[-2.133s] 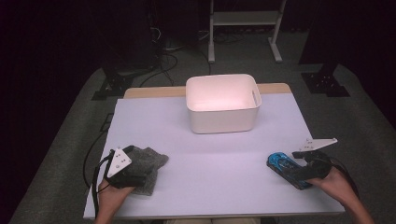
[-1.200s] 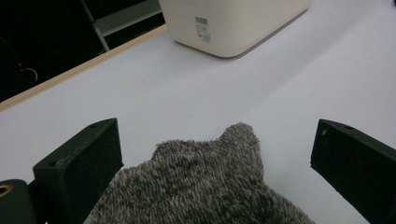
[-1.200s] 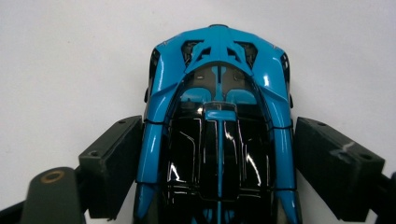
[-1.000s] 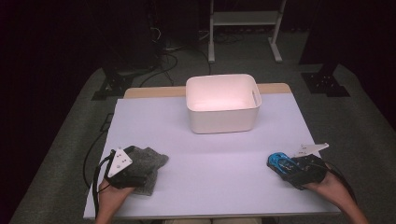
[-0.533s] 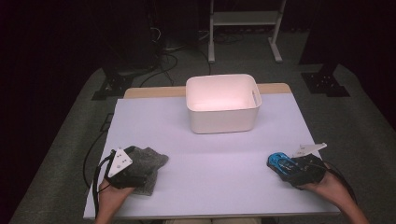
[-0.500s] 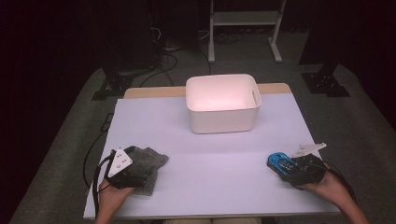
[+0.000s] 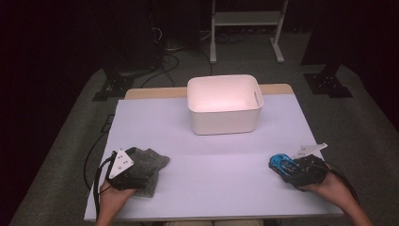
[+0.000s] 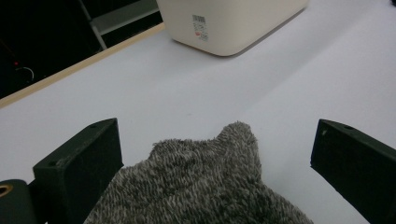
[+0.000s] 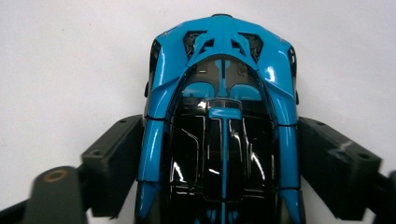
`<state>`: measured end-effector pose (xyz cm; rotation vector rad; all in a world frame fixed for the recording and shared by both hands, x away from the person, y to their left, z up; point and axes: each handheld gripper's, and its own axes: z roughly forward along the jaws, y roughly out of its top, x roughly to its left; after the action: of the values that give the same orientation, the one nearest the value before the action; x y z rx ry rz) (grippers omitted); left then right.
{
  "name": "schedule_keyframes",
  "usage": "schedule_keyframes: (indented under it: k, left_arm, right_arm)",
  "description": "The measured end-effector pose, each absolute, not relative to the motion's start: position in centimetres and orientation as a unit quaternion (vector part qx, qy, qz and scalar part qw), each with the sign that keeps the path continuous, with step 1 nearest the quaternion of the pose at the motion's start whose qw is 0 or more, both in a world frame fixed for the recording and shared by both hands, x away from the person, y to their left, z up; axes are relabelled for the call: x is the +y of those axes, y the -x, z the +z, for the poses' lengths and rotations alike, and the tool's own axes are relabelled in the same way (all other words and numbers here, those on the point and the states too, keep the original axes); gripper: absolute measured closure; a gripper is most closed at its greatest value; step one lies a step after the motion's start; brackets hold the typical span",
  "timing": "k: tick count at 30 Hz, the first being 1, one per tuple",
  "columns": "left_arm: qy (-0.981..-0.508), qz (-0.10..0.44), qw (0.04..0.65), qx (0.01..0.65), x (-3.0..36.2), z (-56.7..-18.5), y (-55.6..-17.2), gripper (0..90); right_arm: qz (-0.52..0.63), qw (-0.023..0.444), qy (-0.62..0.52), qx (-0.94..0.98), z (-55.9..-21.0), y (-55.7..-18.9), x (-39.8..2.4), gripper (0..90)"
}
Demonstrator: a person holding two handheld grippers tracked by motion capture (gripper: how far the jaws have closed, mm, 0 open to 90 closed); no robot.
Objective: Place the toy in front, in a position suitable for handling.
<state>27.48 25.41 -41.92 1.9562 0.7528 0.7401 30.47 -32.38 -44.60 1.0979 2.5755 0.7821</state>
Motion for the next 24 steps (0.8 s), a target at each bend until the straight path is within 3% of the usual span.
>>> schedule_keyframes:
  k: [1,24]
  left_arm:
    - [-0.789,0.299,0.443,0.303,25.42,-41.92,-27.48,1.1]
    - [-0.787,0.301,0.443,0.306,25.48,-41.89,-27.43,1.1]
  right_arm:
    - [0.266,0.116,-0.372,0.882,-44.46,-30.46,-32.41,24.5]
    - [0.270,0.115,-0.365,0.883,-44.33,-30.11,-32.68,25.1]
